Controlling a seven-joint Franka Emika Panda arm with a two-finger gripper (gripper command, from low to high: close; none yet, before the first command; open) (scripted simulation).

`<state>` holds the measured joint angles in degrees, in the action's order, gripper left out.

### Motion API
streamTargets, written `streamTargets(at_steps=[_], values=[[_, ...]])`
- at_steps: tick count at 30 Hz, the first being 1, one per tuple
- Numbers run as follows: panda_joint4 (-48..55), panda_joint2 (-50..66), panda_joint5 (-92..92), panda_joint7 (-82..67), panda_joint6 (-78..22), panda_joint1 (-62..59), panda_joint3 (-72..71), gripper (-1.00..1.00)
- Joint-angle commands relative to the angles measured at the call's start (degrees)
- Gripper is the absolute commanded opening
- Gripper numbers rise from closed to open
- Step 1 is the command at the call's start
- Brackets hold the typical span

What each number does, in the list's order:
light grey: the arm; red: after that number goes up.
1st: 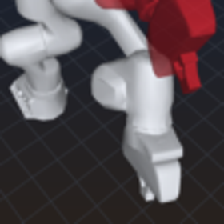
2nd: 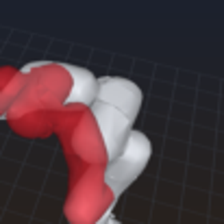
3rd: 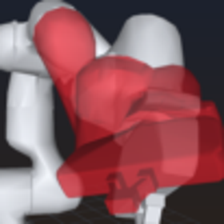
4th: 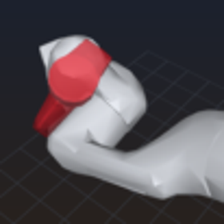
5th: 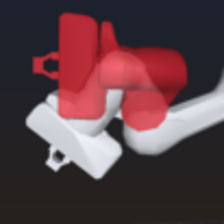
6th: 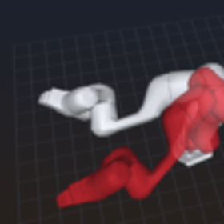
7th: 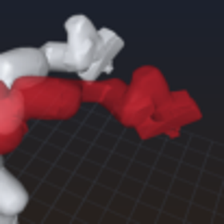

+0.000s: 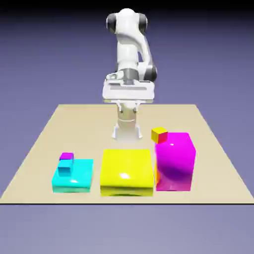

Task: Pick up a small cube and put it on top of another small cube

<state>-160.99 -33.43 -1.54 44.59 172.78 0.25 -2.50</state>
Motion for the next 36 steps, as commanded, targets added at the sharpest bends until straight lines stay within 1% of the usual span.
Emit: streamTargets(at_steps=[1,36], values=[[0.0,-0.6,-1.3,1.8,-1.0,-0.4,-2.1,0.0],[0.4,-23.1,-46.0,63.8,-36.8,-13.0,-74.8,0.0]])
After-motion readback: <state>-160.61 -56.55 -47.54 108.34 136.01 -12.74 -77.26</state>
